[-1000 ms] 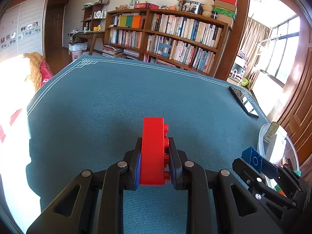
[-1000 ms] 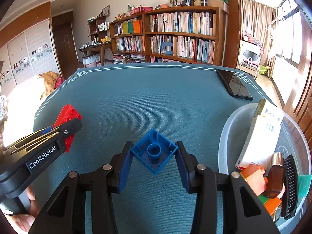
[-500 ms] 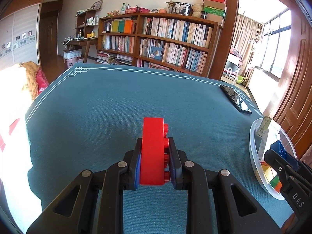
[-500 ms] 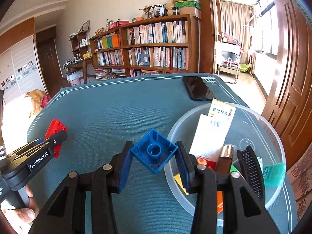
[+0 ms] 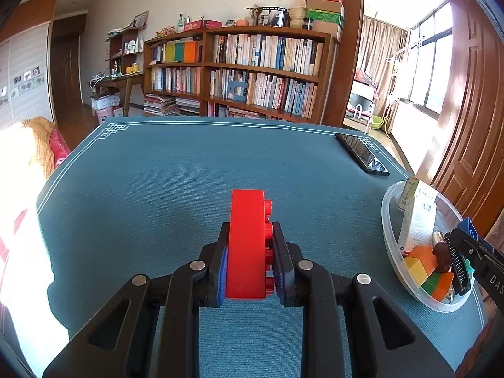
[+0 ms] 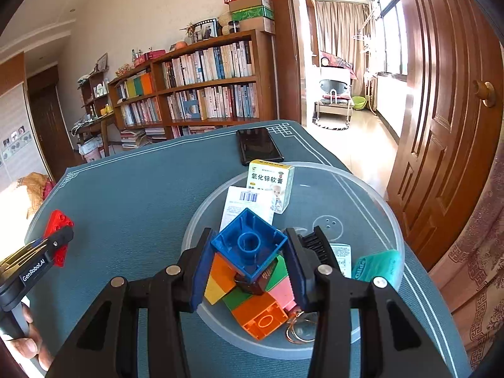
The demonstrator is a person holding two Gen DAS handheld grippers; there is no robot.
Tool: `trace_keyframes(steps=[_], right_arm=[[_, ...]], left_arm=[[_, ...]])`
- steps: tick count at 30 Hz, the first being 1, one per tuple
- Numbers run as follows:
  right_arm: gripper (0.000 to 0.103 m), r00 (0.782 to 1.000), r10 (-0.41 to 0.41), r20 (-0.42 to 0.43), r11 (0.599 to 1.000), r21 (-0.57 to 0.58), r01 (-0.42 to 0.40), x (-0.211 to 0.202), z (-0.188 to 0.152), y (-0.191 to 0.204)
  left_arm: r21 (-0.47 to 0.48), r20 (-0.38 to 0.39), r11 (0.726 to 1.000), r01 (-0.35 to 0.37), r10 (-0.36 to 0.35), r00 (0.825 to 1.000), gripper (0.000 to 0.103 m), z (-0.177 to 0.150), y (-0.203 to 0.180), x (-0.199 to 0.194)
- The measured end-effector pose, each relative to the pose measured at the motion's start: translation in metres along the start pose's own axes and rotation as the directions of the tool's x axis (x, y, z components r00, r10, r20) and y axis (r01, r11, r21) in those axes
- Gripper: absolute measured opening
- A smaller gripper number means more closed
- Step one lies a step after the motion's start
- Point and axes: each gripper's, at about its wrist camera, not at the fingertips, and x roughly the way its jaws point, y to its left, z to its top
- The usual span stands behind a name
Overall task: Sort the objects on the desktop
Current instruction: 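Carry blue block into bowl with right tool while left tool carries red block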
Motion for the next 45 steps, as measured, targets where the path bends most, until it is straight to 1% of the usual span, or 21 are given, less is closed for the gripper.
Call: trace_keyframes(steps=[9,14,18,22,27,31,40,45], right_arm=[[0.048,0.999,-0.032,0.014,0.997,0.067,0.031,-0.006,-0.001,-0.036],[0.048,0.999,-0.04,0.023,0.994,0.106,0.038,-0.008,-0.002,-0.056],[0.048,0.999,-0.042,0.02,0.989,0.143,0.039,-0.005,-0.003,-0.071],[0.048,0.999,-0.037,0.022,0.987,0.159,0.033,-0.003,-0.005,-0.081],[0.048,0.999,-0.037,0.03,0.985,0.171,0.031,-0.004,-0.005,-0.089],[0.048,0.999,-0.033,0.029,0.982,0.186,0.027,-0.002,-0.007,-0.095],[0.048,0.999,-0.036,0.026,0.981,0.19,0.031,0.005,-0.008,-0.102],[0.048,0.998,-0.048,0.029,0.982,0.184,0.042,0.006,-0.008,-0.103]], left_arm=[[0.041,-0.017,0.996,0.076,-0.075,0.997,0.025,0.002,-0.03,-0.008],[0.058,-0.039,0.988,0.141,-0.139,0.99,0.025,0.006,-0.048,-0.012],[0.064,-0.066,0.971,0.231,-0.227,0.972,0.025,0.011,-0.068,-0.013],[0.075,-0.085,0.941,0.328,-0.322,0.943,0.025,0.015,-0.092,-0.015],[0.101,-0.104,0.907,0.408,-0.398,0.911,0.025,0.018,-0.121,-0.013],[0.118,-0.128,0.89,0.44,-0.426,0.896,0.025,0.019,-0.14,-0.006],[0.137,-0.17,0.866,0.481,-0.458,0.873,0.025,0.021,-0.169,0.016],[0.145,-0.181,0.862,0.486,-0.46,0.869,0.026,0.021,-0.178,0.023]])
